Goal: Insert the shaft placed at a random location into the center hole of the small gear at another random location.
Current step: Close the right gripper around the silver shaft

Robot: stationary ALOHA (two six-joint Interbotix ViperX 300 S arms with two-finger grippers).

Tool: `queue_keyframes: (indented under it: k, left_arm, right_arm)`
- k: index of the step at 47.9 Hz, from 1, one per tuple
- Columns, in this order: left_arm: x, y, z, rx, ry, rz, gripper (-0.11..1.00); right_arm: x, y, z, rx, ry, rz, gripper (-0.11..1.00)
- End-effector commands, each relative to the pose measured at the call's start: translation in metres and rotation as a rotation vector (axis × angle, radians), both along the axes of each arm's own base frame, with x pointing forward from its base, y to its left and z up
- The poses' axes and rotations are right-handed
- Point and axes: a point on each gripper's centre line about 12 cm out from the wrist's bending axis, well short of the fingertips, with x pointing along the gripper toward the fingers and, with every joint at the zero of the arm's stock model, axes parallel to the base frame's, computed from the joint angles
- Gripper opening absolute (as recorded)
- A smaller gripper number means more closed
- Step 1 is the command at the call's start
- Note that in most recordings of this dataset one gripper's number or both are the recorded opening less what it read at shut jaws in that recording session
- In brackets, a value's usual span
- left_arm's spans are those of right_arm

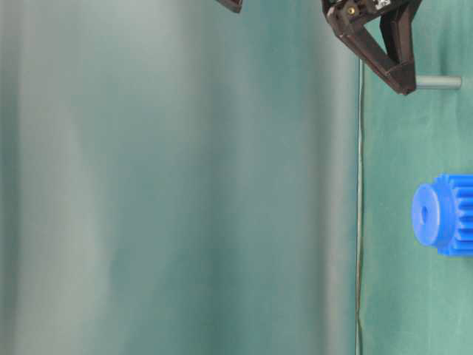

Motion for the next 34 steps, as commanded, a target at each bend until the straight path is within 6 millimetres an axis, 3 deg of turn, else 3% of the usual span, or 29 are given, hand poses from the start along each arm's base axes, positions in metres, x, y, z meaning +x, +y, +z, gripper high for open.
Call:
queue_keyframes:
  k: [1,20,34]
  left_arm:
    - [0.002,0.0,0.007,0.0,-0.017,-0.002,0.0]
    - [0.002,0.0,0.007,-0.012,-0.02,-0.003,0.0]
    - [0.002,0.0,0.007,-0.011,-0.02,-0.003,0.0]
  right_arm:
    - [0.007,-0.003,0.017,-0.019,-0.052,0.0,0.13]
    - [0.011,-0.002,0.063,-0.016,-0.07,0.007,0.13]
    - [0.011,0.001,0.067,-0.012,-0.06,0.017,0.13]
